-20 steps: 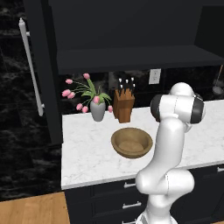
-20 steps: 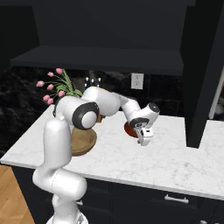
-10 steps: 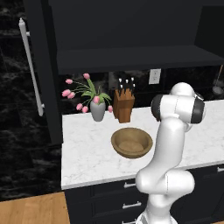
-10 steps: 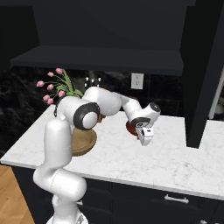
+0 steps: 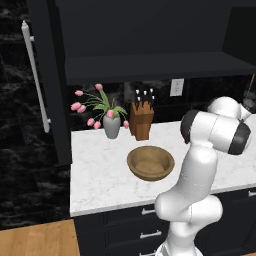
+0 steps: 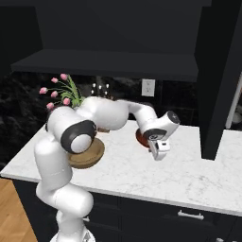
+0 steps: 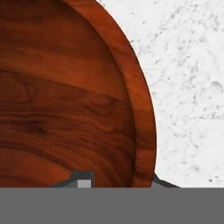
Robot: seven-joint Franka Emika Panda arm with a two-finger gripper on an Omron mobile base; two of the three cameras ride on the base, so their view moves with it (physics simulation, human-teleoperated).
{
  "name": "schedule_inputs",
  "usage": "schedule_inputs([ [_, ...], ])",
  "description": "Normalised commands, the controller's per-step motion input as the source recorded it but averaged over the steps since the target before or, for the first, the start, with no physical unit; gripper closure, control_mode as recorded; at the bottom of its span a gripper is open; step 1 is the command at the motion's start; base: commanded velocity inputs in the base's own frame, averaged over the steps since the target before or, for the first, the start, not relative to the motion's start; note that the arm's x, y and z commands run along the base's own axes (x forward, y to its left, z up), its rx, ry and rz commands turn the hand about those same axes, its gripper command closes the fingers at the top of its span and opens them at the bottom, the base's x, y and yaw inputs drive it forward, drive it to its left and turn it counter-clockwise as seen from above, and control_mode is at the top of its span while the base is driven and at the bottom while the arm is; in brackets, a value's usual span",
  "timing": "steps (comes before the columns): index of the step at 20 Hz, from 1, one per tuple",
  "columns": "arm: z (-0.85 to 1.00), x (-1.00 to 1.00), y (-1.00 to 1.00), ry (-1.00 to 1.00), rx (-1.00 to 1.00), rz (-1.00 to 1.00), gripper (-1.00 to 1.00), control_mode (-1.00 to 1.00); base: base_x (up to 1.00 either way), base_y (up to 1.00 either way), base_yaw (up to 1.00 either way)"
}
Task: Pick up the bowls on the counter and stack them on top of one another in the open cabinet. Place the smaller bowl on top of the larger bowl.
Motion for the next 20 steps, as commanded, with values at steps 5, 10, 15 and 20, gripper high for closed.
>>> schedule_inputs([
  [5,0.79,-1.0,0.65,-0.02,-0.02,0.07,1.0,-1.0,0.0,0.0,0.0],
  [10,0.57,-0.64,1.0,0.0,-0.11,0.21,1.0,-1.0,0.0,0.0,0.0],
  [15,0.06,-0.3,1.0,0.0,-0.19,0.3,1.0,-1.0,0.0,0.0,0.0],
  [20,0.0,-0.03,1.0,0.0,-0.16,0.29,1.0,-1.0,0.0,0.0,0.0],
])
